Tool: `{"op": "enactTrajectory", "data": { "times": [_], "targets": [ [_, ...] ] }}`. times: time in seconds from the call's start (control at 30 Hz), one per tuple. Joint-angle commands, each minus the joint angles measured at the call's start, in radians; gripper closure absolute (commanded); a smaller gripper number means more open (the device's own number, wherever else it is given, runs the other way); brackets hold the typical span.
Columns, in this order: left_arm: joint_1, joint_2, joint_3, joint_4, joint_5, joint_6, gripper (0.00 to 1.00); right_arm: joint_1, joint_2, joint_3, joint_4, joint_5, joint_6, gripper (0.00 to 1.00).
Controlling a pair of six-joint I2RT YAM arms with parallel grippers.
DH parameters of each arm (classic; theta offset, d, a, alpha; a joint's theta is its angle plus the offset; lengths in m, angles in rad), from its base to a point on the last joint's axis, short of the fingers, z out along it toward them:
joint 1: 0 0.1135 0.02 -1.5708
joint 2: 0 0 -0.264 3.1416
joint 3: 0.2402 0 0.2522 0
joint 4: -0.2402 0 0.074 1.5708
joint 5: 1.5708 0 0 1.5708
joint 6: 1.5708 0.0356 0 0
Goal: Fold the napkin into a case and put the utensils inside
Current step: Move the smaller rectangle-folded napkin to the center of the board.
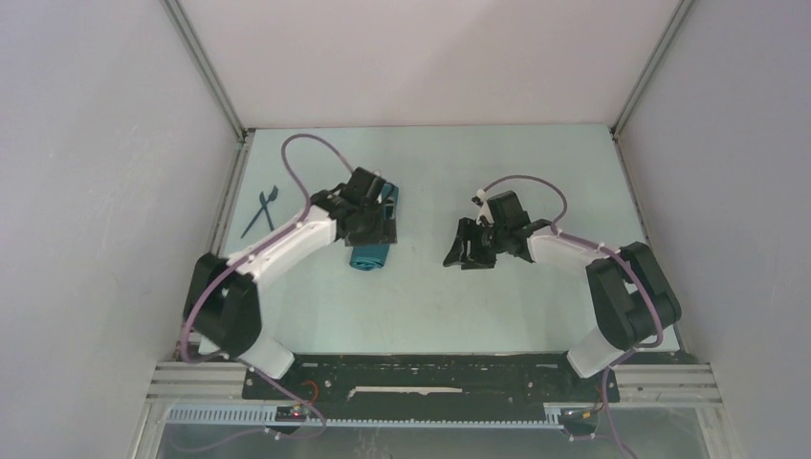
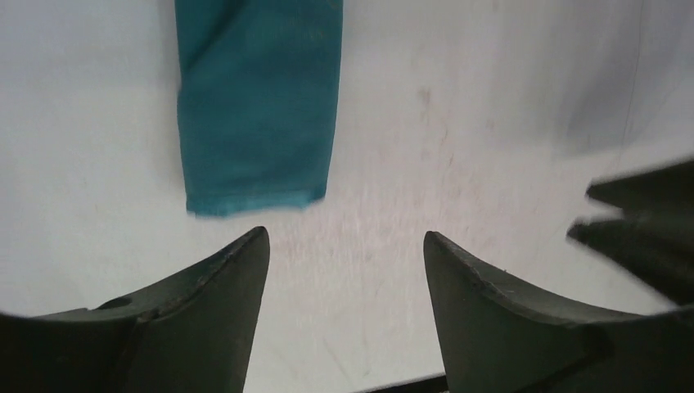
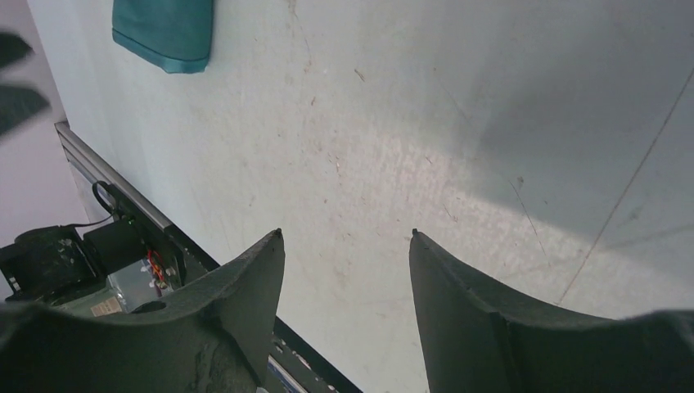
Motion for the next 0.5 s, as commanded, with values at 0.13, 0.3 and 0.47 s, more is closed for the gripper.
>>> {"op": "enactTrajectory", "data": {
  "times": [0.13,0.3,0.47],
  "targets": [
    [-0.014,0.385,0.372,-0.129,-0.222,0.056,0.24,-0.056,-0.106,-0.068,0.039,-0.048,-0.041,0.35],
    [-0.02,0.559,0.504,-0.164,-0.259,0.059,0.23,-0.097,-0.17,-0.117,0.054,-0.088,-0.041,0.35],
    [-0.007,0.642,0.559,-0.168,-0.256,0.072,0.31,-0.101,-0.208,-0.125,0.046,-0.115,-0.048,0.35]
  ]
}}
